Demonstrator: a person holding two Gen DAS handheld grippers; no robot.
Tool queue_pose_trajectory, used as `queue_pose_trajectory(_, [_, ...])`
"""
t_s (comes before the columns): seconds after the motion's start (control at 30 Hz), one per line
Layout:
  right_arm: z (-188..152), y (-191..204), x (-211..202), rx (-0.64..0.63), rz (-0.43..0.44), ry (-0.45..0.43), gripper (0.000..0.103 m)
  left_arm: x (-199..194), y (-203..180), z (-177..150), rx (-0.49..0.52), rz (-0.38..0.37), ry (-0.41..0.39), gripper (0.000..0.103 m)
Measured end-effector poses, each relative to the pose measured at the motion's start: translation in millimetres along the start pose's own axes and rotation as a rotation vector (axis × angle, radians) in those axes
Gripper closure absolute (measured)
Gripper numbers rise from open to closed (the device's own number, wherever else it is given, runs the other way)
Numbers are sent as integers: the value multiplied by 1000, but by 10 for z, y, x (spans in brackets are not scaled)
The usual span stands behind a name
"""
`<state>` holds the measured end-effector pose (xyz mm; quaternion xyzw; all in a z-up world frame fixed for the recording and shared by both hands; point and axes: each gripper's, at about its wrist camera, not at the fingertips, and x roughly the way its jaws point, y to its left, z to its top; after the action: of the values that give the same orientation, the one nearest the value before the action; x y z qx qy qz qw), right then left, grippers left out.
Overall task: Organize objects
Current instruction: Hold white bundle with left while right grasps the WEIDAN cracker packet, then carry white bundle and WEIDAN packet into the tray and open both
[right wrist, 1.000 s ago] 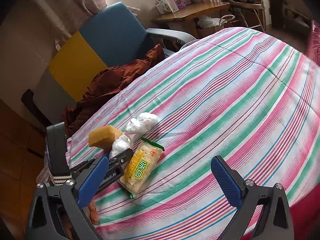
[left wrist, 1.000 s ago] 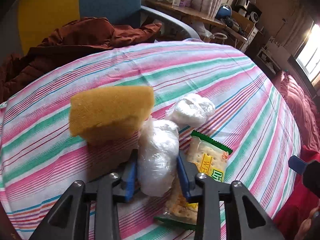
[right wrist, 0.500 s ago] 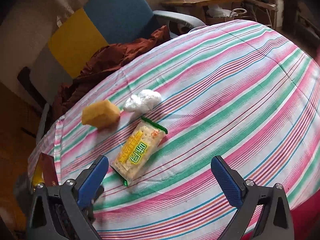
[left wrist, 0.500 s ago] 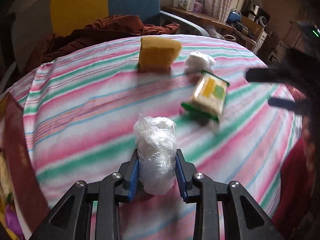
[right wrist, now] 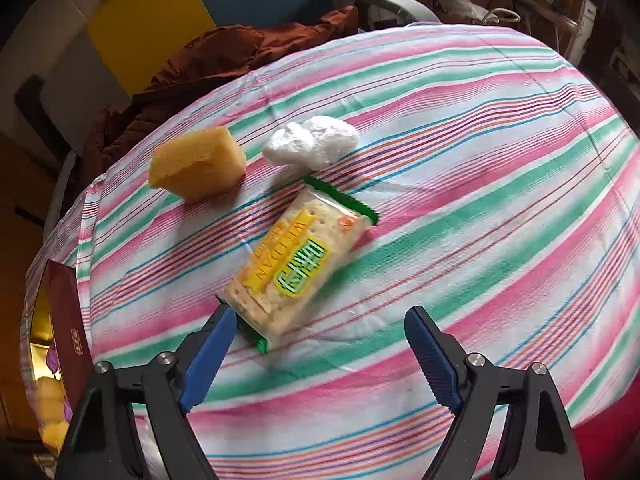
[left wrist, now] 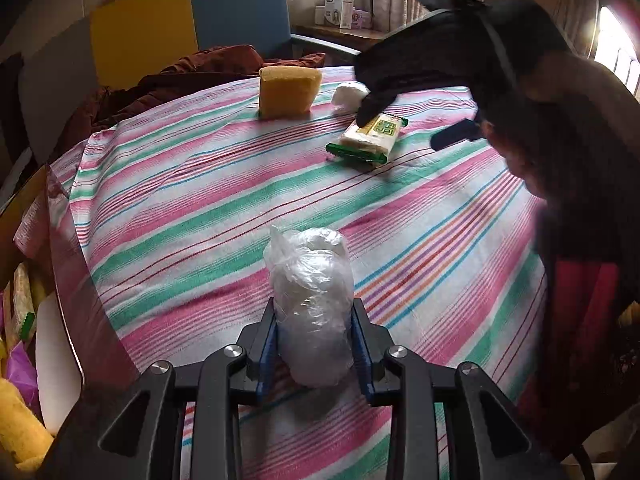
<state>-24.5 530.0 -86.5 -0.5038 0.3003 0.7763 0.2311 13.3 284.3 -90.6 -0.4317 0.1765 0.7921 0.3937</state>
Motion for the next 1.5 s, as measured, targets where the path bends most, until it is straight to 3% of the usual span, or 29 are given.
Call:
queue_pose_trajectory(0.17, [183,176,164,35,-42,-2,21,-28,17,-54,-9,-18,-7,71])
queue_pose_trajectory(0.23, [215,257,258,-13,-109,17,34,-32,31,-61,-16,-27,-7,71])
queue_pose_trajectory(0.37, [128,340,306,-188,-226,35,45,-48,49,-98,-20,-40,-12,71])
queue_pose_trajectory(0.6, [-72,-58,142,-210,-193,80,45,-44,43,-126,-27,-40,-18,70])
queue_pose_trajectory(0.77, [-130,-139,91,-184,-182,36,45,-31,22,-96,-5,-21,-10,71])
queue_pose_trajectory(0.9, [-200,-99,40,-223,-188,-3,55,-78,-8,-109,4,3,1,71])
queue_pose_trajectory(1.07, [-306,-31,-5,-266,-145,30,55,-146,-8,-137,-13,2,8,72])
queue_pose_trajectory(1.23, [-392,87,-124,-287,-78,25,56,-451,-26,-97,-4,-6,-75,72])
queue_pose_trajectory(1.47, [-644,178,-425,-239,175,29,56,-932,168,-84,-67,6,-163,72])
queue_pose_trajectory(1.5, [-798,227,-472,-233,211,27,56,-1002,218,-79,-81,11,-178,72])
